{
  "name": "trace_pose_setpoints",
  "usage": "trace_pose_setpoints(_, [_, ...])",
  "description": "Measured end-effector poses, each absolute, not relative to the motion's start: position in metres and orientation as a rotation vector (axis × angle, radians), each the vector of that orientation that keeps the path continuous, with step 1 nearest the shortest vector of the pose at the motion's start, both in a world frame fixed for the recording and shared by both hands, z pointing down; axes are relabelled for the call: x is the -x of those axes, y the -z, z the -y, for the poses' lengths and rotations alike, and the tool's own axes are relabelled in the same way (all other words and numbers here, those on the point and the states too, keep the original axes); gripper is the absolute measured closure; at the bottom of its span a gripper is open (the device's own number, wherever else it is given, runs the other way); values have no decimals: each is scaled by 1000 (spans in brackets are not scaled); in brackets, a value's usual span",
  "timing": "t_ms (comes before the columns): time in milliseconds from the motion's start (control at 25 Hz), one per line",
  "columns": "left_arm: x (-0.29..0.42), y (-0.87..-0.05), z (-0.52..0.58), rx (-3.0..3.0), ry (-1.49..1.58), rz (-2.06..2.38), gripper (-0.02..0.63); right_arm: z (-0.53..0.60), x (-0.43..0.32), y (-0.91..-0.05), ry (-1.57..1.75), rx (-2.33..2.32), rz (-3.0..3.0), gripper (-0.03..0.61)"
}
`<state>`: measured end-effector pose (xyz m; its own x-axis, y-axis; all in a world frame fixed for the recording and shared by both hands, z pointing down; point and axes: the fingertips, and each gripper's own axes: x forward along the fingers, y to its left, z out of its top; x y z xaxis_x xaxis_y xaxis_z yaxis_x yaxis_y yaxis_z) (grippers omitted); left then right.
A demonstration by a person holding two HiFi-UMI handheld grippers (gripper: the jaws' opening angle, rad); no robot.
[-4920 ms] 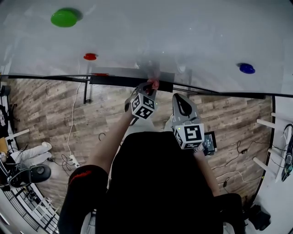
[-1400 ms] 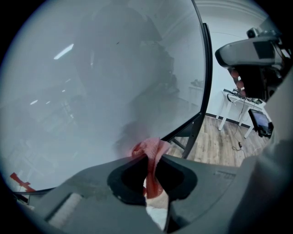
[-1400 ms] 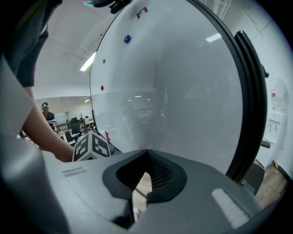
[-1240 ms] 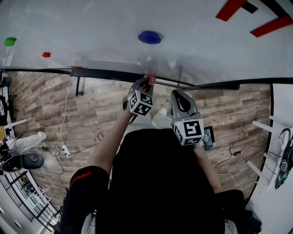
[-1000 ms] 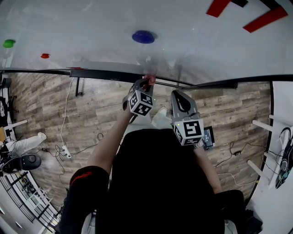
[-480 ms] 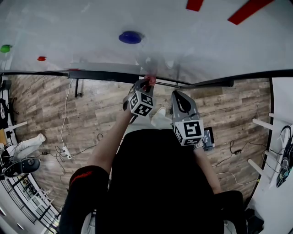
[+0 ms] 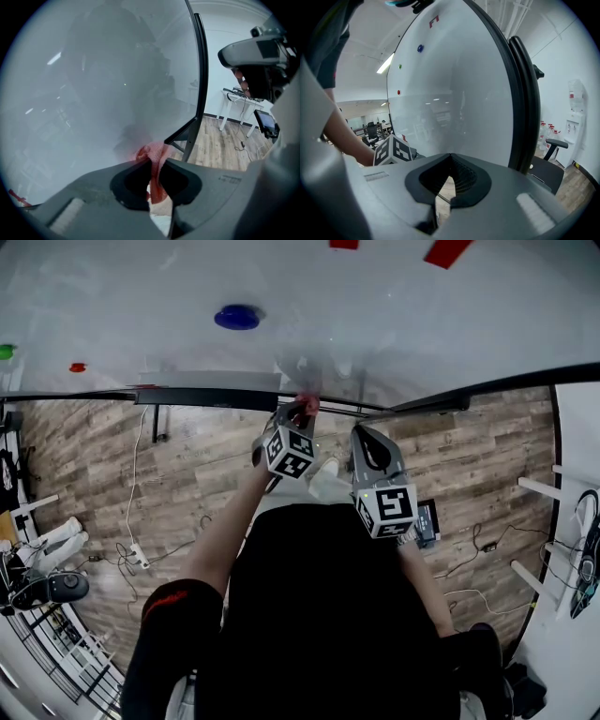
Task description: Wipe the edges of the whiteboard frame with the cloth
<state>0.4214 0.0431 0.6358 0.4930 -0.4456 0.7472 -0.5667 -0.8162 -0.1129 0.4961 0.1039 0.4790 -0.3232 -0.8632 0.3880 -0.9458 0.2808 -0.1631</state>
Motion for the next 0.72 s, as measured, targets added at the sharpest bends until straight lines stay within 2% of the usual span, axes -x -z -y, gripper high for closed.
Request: trace_pose_setpoints(720, [-455,-635,-56,-2631,-1247,800,566,-116,-522,-479,-558,-1742,2292,577])
